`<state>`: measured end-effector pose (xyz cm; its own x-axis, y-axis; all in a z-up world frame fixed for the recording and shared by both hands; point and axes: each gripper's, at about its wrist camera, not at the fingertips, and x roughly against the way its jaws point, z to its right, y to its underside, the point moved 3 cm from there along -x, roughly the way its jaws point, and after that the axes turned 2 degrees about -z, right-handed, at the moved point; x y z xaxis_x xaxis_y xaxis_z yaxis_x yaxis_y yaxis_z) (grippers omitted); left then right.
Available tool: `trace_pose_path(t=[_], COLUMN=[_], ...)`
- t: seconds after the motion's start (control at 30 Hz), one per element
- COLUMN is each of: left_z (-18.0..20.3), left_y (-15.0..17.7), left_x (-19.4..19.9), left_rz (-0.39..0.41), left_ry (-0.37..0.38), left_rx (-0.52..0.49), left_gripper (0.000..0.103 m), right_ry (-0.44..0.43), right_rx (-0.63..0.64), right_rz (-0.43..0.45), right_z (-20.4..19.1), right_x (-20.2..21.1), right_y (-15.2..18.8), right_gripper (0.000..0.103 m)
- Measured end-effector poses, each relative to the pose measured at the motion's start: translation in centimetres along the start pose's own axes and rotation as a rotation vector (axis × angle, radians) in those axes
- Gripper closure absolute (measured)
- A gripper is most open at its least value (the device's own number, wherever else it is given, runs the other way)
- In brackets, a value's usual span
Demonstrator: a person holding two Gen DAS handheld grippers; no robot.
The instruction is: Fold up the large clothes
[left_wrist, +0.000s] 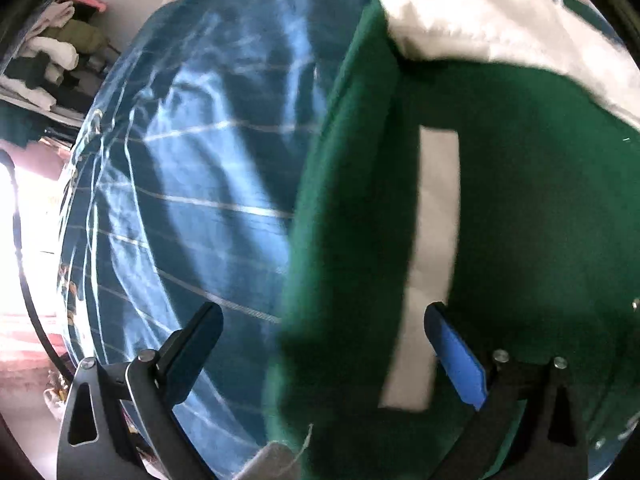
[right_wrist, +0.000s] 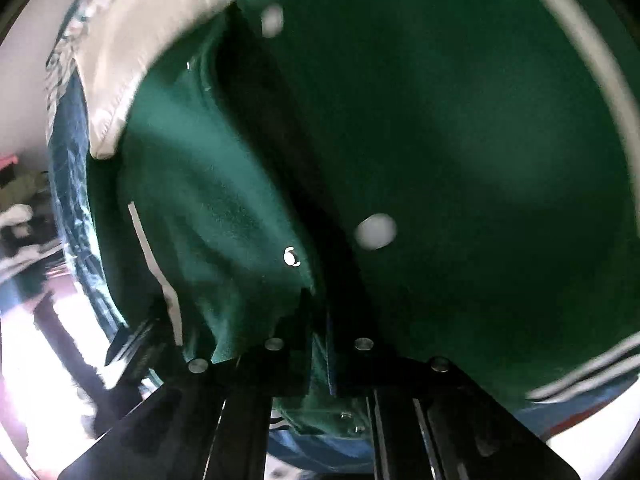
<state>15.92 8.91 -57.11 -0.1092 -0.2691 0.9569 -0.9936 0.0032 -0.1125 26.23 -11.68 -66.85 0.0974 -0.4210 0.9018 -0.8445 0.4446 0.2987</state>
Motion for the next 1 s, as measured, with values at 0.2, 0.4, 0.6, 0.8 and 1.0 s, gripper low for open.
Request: trace_pose_path(t=[0.2, 0.4, 0.6, 0.8, 1.0], left_z=[1.6, 1.6, 1.5, 0.5, 5.0], left_y=[2.3, 2.3, 2.1, 0.9, -3.2], left_x=[-2.5, -2.9, -4.0, -3.4, 3.0], left_rz=[-0.053, -0.032, -0.01, -0.073, 0.011], left_ry=[-0.057, -0.043, 0.024, 0.067, 0.062], left_rx=[-0.103, -0.107, -0.047, -0.033, -0.02], left_gripper=[0.0, 0.0, 0.0, 0.0, 0.0], right_ry=[0.031, 0.241, 0.17, 0.014, 0.03], right_rx=[0.078, 0.086, 0.037, 0.045, -0.12], right_rz=[-0.076, -0.067, -0.053, -0.172, 0.089], right_z=[-2.1, -1.8, -3.2, -3.1, 3.4], right_x=[1.0, -0.4, -1.2, 1.9, 14.4], right_y=[-1.6, -2.3, -1.2, -2.3, -8.3], right_gripper=[0.075, 0.046, 0.089, 0.082, 0.062])
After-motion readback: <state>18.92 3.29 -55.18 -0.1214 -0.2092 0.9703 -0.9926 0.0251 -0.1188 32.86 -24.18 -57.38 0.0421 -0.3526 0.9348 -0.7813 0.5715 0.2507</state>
